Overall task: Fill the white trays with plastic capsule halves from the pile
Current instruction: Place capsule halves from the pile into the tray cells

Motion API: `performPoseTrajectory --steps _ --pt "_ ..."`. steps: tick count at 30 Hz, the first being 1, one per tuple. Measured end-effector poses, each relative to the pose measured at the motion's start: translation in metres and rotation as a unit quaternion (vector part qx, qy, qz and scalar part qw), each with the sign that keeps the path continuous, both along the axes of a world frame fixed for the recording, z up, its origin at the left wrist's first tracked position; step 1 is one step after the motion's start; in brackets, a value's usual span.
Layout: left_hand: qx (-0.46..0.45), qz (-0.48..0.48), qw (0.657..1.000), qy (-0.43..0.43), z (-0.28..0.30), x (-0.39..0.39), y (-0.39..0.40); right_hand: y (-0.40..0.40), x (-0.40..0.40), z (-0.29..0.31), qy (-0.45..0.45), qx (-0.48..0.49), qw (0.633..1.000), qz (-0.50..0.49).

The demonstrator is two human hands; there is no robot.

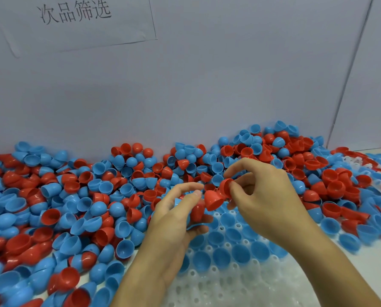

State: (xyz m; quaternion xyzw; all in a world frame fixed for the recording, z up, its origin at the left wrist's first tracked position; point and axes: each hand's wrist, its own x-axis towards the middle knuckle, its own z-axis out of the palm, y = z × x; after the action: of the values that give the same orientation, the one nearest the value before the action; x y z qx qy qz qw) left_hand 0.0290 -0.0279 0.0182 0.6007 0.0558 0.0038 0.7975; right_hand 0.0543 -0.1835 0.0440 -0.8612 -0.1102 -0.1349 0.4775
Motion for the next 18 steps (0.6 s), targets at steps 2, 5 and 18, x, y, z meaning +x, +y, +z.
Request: performPoseTrajectory --steps 2,5,18 --pt "0.001 -0.015 1.0 -0.005 0.0 0.0 0.0 0.0 0.0 -0.001 -0.003 0.003 1.0 -0.003" --pt "0.005 -0.061 0.998 -0.012 -0.001 0.0 0.002 0.002 0.0 0.0 -0.015 0.013 1.0 -0.009" --pt "-0.057 -0.01 0.998 -0.009 0.003 -0.001 0.003 0.014 -0.007 -0.004 -0.043 -0.021 0.996 0.07"
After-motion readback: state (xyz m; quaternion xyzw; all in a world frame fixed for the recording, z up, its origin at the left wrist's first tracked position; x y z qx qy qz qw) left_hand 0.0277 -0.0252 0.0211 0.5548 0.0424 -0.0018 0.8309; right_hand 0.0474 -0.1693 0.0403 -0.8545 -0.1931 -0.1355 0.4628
